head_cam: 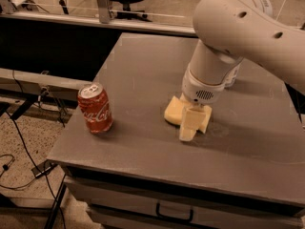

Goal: Pick sponge

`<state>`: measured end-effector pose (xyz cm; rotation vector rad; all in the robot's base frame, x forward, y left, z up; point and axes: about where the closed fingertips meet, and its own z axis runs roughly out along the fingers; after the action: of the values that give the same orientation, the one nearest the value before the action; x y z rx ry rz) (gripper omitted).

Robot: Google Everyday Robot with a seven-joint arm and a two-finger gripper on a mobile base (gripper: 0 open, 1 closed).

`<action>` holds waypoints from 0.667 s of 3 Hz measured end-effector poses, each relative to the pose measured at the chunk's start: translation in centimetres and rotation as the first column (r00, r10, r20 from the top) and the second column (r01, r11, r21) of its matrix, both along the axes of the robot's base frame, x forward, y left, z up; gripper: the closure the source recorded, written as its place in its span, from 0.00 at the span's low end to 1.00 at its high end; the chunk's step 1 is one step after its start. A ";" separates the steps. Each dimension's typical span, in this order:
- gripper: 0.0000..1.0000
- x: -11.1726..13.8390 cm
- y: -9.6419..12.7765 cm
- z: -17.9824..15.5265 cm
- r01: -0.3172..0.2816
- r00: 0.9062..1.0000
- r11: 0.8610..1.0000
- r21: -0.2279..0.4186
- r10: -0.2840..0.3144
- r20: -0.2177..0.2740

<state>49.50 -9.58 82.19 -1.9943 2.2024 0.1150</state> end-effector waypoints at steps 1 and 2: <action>0.73 0.0 -0.1 0.7 0.003 1.000 1.000 0.000 -0.003 -0.001; 0.96 0.0 -0.1 0.9 0.003 1.000 1.000 0.000 -0.003 -0.001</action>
Offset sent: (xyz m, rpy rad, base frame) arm 0.0130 -0.0182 0.0631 0.0403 -0.0238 -0.0128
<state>49.53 -9.66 83.07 -1.9918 2.2063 0.1156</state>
